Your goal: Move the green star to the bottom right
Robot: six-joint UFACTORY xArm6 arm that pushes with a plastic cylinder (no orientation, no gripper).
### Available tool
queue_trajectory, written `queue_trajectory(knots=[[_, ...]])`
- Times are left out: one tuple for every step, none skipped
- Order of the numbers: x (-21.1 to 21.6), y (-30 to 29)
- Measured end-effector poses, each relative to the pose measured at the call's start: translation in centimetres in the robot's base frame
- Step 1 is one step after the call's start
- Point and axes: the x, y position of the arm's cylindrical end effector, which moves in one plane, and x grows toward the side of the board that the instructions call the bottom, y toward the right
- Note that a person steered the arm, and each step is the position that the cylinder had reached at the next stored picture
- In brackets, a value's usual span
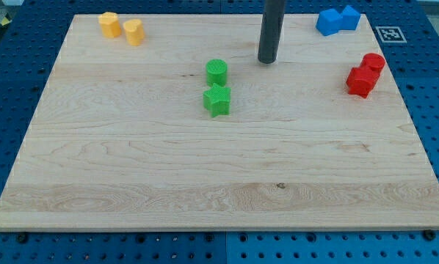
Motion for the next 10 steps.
queue_trajectory(knots=[[0.0,0.0],[0.0,-1.5],[0.7,-8.0],[3.2,-16.0],[4.1,-16.1],[6.0,-14.5],[9.0,-13.7],[9.6,-10.2],[10.4,-6.7],[13.5,-5.2]])
